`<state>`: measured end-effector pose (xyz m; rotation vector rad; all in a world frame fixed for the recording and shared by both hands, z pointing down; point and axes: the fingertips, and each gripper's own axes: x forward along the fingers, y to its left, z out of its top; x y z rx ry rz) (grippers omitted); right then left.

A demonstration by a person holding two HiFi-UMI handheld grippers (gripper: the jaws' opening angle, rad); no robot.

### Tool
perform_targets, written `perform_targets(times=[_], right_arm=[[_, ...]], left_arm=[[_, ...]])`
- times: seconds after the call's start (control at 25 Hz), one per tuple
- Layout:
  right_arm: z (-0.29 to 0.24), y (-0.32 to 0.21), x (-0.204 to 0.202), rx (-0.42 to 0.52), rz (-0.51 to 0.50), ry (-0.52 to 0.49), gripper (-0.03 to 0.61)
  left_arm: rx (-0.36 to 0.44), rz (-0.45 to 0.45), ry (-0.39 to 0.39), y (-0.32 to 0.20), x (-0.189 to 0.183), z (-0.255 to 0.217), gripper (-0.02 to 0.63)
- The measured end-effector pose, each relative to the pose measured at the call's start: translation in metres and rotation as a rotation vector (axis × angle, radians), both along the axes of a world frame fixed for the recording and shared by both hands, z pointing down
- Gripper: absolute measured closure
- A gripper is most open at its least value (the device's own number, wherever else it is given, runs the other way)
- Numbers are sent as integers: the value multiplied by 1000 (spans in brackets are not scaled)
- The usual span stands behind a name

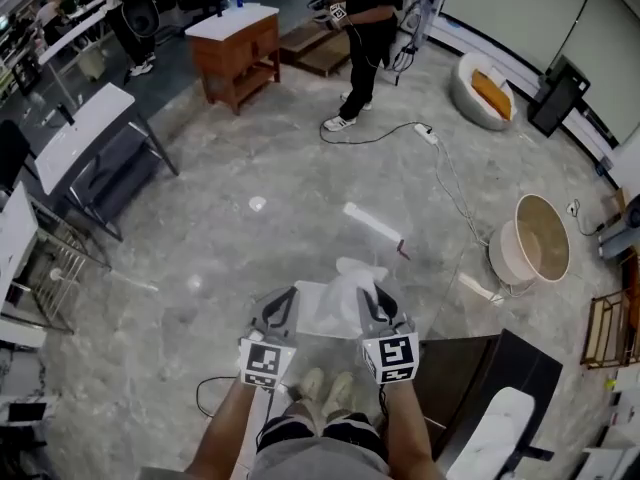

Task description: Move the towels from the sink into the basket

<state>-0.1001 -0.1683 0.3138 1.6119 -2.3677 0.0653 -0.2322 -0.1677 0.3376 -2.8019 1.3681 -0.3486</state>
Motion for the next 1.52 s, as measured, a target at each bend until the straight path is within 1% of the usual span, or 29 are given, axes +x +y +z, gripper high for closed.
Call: perform_targets(times=[0.2,0.36,0.56,0.64,0.76,0.84,0.88,1.04,1.16,1.24,1.32,1.48,1.52], right_arm=[[45,0,4,-73,-15,-17,522],[99,1,18,-133,-25,-36,522],[170,-16,27,-180,-45,-47,522],[195,-25,27,-193,-53,-51,522],[231,-38,22,-210,-72,-58,522],[258,-44,19,-223,-81,-66,522],[273,-46,18,-230,-84,-70,522],[338,-51,16,-272,-97,-75,520],[386,-53,15,-300,-100,-79,518],[416,-56,15,-309,-104,-82,518],[446,-58,14,-321,-107,-84,518],[511,-60,13,-374,-105,-90,515],[529,-61,13,-390,-101,-91,515]], left_arm=[[-61,-22,-2,-3,4,39,604],[-101,-38,0,0,21,79,604],[-136,-68,-1,-13,30,137,604],[-148,-81,-10,-18,30,161,604],[-190,-121,-5,-27,24,197,604],[-198,-117,-36,-32,19,225,604],[-207,-123,-39,-35,18,238,604],[-300,-202,31,-43,18,288,604],[-339,-205,13,-46,17,333,604],[-342,-197,-15,-48,20,363,604],[-347,-194,-25,-51,22,390,604],[-411,-212,23,-53,21,445,604],[-423,-219,24,-54,19,458,604]])
